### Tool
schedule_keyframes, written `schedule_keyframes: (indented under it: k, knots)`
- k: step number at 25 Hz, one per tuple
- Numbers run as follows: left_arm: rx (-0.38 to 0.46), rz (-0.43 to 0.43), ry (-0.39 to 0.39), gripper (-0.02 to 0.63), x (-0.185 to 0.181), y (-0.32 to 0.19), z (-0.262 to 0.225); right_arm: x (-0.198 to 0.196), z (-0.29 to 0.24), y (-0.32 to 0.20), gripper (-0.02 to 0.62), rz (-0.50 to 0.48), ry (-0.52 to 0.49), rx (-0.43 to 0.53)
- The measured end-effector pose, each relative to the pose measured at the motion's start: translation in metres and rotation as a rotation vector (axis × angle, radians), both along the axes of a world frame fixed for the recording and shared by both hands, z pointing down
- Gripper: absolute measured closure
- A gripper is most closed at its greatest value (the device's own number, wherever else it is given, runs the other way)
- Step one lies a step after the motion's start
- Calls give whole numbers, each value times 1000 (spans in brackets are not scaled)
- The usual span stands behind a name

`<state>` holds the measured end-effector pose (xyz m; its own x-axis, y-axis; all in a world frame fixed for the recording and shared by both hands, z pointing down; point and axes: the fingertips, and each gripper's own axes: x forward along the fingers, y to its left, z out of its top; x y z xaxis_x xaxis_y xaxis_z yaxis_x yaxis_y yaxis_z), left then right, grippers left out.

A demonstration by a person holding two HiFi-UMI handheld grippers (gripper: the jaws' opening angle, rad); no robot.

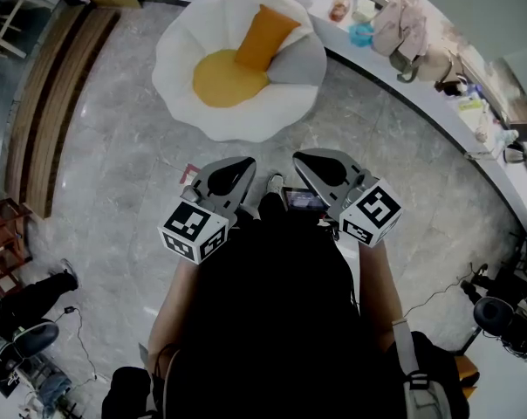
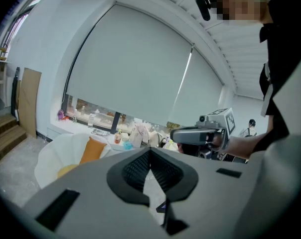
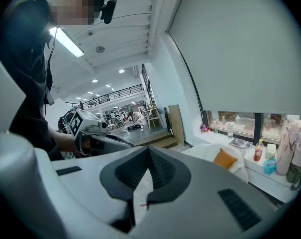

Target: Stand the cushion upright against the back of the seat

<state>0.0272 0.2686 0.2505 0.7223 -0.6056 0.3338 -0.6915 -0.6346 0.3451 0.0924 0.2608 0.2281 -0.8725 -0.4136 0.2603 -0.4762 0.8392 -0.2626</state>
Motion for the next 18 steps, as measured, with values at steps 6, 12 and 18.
schedule_keyframes:
  k: [6, 12, 18]
  knots:
    - [6, 20, -1, 592, 9, 2, -1, 7, 1, 5, 578, 6, -8, -4]
    - [5, 35, -4, 592, 15, 8, 0, 13, 3, 8, 578, 19, -10, -2]
    - [4, 44, -4, 592, 22, 7, 1, 19, 5, 7, 578, 21, -10, 0]
